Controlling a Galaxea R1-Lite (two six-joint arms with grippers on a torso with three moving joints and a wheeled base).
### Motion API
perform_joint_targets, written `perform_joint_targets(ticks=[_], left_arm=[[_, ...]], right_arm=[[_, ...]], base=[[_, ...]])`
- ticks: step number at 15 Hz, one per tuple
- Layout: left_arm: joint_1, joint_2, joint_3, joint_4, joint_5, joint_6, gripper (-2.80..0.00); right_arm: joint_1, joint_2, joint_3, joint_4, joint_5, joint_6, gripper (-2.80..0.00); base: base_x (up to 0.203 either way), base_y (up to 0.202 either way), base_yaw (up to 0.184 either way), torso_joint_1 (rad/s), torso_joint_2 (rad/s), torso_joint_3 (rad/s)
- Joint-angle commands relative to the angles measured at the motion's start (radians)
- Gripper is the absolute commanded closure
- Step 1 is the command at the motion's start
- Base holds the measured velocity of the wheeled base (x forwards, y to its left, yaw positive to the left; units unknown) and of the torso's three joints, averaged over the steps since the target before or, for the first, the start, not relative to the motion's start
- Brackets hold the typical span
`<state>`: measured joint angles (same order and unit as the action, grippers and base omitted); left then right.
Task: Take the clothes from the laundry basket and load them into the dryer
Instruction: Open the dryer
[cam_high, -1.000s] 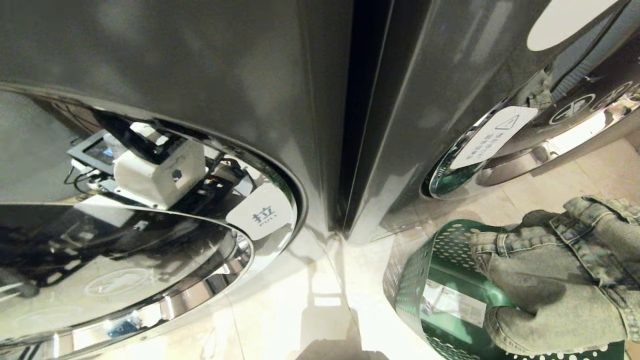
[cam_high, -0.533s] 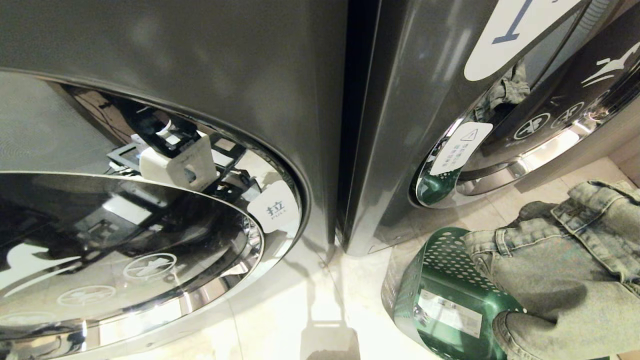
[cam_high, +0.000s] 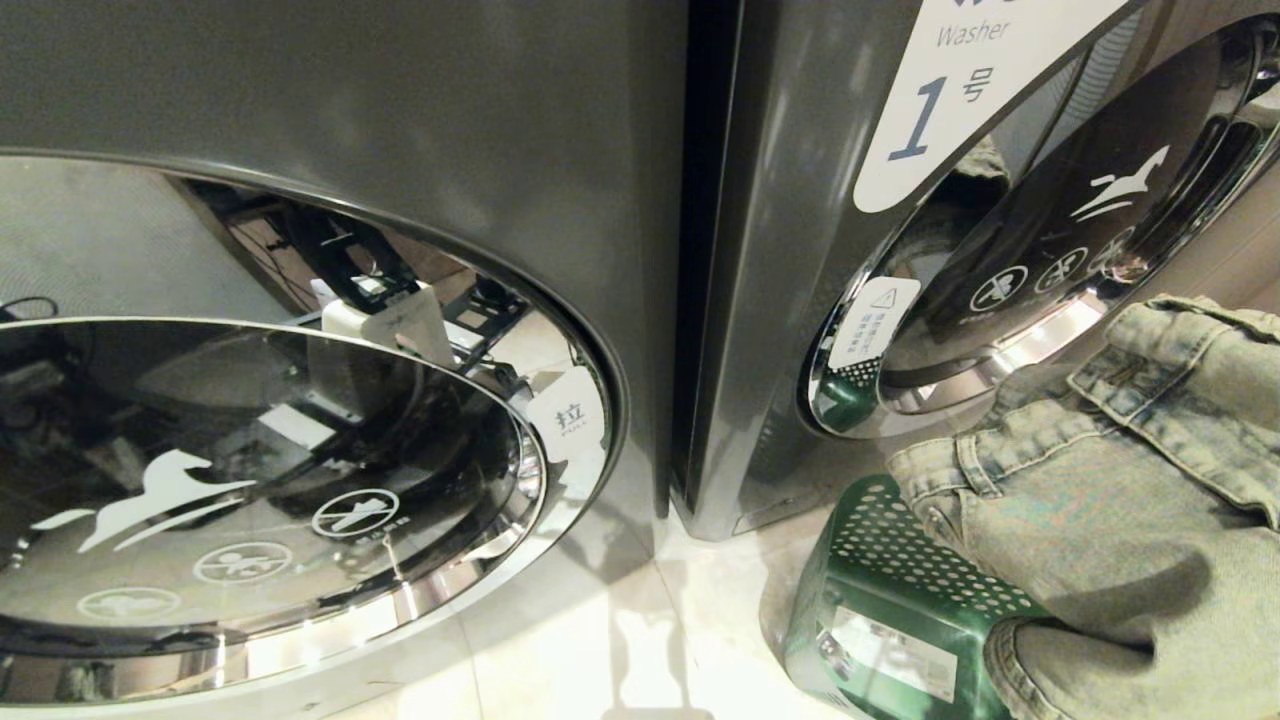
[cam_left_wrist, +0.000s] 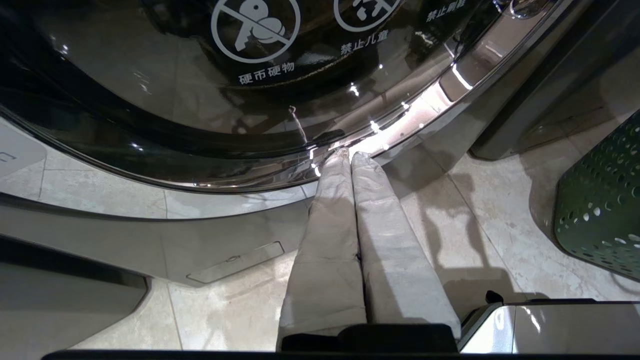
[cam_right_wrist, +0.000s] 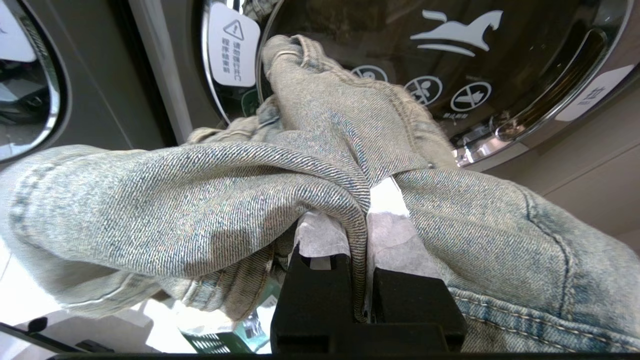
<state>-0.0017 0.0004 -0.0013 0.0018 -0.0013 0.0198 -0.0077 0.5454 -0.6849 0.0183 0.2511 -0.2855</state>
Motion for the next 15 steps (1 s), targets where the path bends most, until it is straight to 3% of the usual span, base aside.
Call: perform_joint_targets(ticks=[1, 15], left_arm=[[0.000, 0.000, 0.000, 0.000, 0.000, 0.000, 0.00], [0.000, 0.000, 0.000, 0.000, 0.000, 0.000, 0.00]], right_arm=[[-0.002, 0.022, 0.001, 0.000, 0.001, -0.001, 0.00], [-0.005, 0.016, 0.088, 0.017, 0.005, -0.004, 0.00]], base=[[0.000, 0.000, 0.000, 0.002, 0.00, 0.210], [0.000, 0.000, 0.000, 0.002, 0.00, 0.203]])
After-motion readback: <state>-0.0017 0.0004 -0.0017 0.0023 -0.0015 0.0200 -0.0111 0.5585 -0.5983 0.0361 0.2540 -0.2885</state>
